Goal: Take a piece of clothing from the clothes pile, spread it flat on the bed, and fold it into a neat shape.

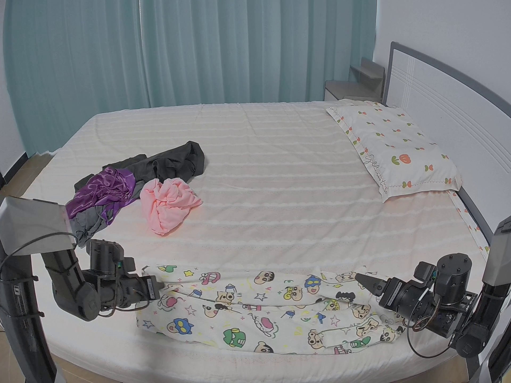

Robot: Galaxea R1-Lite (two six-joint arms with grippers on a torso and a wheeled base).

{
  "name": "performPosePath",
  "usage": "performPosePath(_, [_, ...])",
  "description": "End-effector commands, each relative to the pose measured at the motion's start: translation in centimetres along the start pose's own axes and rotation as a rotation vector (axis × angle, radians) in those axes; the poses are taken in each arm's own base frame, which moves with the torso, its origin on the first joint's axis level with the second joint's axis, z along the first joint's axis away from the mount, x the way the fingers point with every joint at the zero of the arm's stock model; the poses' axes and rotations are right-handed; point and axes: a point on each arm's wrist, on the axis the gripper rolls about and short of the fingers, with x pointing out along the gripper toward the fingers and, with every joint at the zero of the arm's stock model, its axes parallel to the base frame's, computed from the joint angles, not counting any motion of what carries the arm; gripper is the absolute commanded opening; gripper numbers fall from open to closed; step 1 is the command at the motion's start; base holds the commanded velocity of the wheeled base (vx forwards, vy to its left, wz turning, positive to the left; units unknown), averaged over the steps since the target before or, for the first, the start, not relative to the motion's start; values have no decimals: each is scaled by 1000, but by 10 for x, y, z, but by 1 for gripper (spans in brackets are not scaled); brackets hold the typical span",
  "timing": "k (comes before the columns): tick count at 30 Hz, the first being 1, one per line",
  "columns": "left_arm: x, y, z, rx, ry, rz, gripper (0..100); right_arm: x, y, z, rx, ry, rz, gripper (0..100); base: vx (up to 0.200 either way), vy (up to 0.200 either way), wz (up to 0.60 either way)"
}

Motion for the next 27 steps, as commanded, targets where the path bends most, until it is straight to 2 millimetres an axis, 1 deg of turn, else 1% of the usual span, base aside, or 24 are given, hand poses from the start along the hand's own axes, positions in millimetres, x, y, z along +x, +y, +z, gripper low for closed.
performPosePath(1, [-42,35,29,-61,-92,40,0,-3,-1,-1,0,-1,1,100,0,0,0])
performPosePath(6, [-68,80,45,-113,-147,130,0,-3,-1,-1,0,-1,1,100,0,0,0])
performPosePath(7, [-68,80,45,-113,-147,130,0,-3,-1,-1,0,-1,1,100,0,0,0])
performPosePath(8, [-79,98,50,-129,-156,172,0,-3,-1,-1,0,-1,1,100,0,0,0])
performPosePath(10, [-90,112,55,-139,-161,200,0,-3,-1,-1,0,-2,0,100,0,0,0])
performPosePath(13, [-111,129,67,-163,-176,234,0,-3,-1,0,1,-2,0,100,0,0,0])
performPosePath(15, [-118,134,73,-173,-179,249,0,-3,-1,0,1,-3,-1,100,0,0,0])
performPosePath(16, [-127,138,81,-173,-180,265,0,-3,-1,0,1,-4,-2,100,0,0,0])
performPosePath(17, [-130,138,83,-164,-175,271,0,-3,-1,0,1,-4,-2,100,0,0,0])
performPosePath(19, [-140,131,88,-130,-171,280,0,-3,-2,0,1,-3,-4,100,0,0,0])
performPosePath(21, [-148,117,90,-113,-157,270,0,-3,-2,0,1,-3,-4,100,0,0,0])
performPosePath(22, [-148,106,90,-101,-139,251,0,-3,-1,0,1,-4,-2,100,0,0,0])
performPosePath(23, [-146,89,90,-77,-112,222,0,-3,-1,0,1,-4,-2,100,0,0,0])
performPosePath(25, [-145,60,89,-41,-65,195,0,-3,-1,0,1,-4,-2,100,0,0,0])
performPosePath(27, [-140,31,87,-12,-22,167,0,-3,-2,0,2,-5,-4,100,0,0,0])
